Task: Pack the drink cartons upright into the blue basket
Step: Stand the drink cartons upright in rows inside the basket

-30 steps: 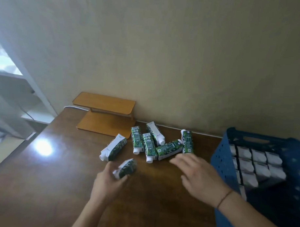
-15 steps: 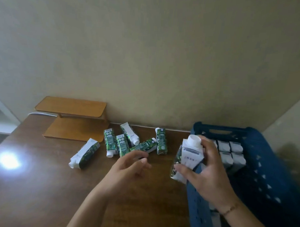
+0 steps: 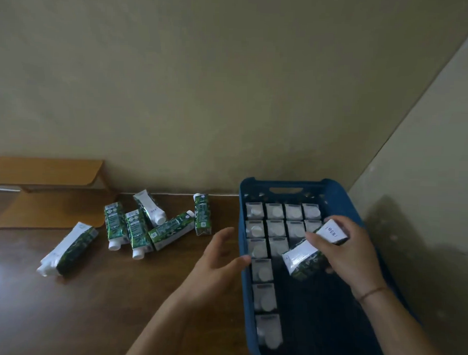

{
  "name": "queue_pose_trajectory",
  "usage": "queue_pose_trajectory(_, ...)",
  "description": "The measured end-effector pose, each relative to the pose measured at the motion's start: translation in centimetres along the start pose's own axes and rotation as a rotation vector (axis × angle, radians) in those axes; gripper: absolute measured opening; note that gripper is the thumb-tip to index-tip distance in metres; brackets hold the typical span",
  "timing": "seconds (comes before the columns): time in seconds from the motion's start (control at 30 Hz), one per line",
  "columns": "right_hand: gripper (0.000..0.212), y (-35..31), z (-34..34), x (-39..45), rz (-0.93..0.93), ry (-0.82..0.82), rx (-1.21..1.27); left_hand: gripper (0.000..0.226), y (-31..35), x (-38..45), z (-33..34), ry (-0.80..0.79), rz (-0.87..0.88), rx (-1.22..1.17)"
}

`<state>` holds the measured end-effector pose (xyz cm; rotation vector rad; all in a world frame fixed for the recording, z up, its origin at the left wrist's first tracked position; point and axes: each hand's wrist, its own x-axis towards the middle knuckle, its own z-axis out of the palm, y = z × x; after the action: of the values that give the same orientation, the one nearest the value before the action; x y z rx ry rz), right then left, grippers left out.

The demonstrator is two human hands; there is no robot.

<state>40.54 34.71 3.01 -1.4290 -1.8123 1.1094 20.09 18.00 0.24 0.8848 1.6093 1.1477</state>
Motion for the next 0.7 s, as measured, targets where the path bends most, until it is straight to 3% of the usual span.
queue_pose_trajectory(0.17,0.045,2.5,-0.7,2.7,0.334,-0.235,0.143,0.073,0.7,2.9,3.8,0.037,-0.026,-0.043)
queue_pose_trajectory(0.37,0.043,3.4,-2.5,3.2,0.360,-0.331,0.171,0.065,-0.2,3.8,4.7,0.068,-0.059,-0.119)
queue_pose_trajectory(0.47,0.040,3.0,-3.4,3.5,0.322,-0.304,0.027,0.062,-0.4,3.9,4.8,0.060,-0.050,-0.134)
queue_pose_trajectory(0.6,0.045,1.9,-1.8,4.6,0.249,-0.186,-0.420,0.061,-1.3,4.3,4.7,0.068,-0.066,-0.148)
queue_pose_trajectory(0.7,0.060,3.7,2.2,4.4,0.338,-0.194,-0.244,0.060,-1.7,4.4,4.6,0.064,-0.057,-0.165)
